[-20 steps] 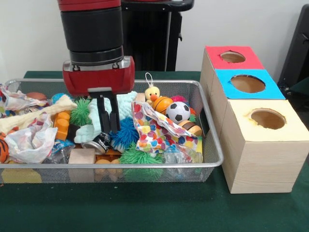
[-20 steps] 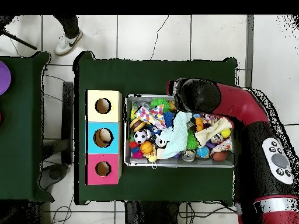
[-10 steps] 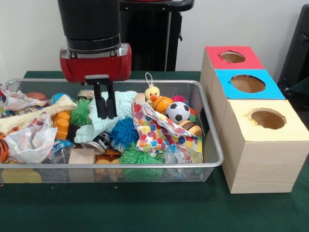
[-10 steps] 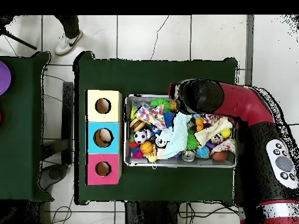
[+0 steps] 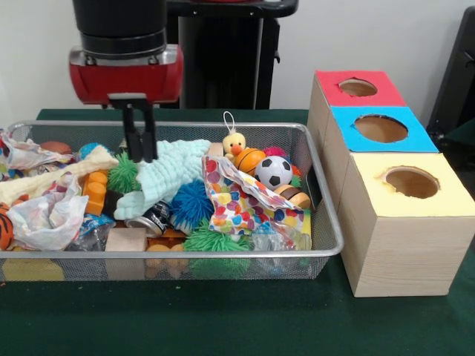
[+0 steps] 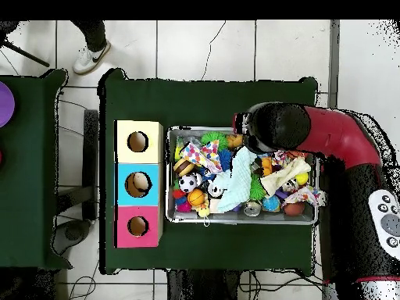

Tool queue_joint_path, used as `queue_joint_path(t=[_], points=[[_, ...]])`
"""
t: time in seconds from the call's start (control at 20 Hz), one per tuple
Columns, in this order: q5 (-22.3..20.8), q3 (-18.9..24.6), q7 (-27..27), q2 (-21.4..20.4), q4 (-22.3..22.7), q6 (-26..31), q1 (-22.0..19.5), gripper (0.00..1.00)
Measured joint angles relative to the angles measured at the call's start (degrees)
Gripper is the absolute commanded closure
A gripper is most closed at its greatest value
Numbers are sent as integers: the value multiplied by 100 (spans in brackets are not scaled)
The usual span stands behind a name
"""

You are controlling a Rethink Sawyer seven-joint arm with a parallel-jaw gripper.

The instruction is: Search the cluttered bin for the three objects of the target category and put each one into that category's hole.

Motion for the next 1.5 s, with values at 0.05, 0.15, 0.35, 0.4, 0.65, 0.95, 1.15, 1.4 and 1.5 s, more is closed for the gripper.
queue_joint_path(t=[0.05, 0.15, 0.35, 0.4, 0.65, 0.95, 1.15, 1.4, 1.5], points=[[-2, 3, -1, 4, -30, 25, -22, 100], [-18, 6, -4, 11, -89, 58, -67, 100], [-94, 29, -54, 62, -252, 70, -201, 100], [-108, 34, -62, 78, -291, 71, -227, 100], [-139, 51, -72, 185, -549, 161, -332, 100], [-160, 58, -72, 271, -756, 210, -353, 100], [-176, 57, -72, 291, -767, 209, -323, 100], [-196, 58, -72, 313, -768, 210, -213, 100], [-197, 58, -72, 319, -767, 210, -189, 100]])
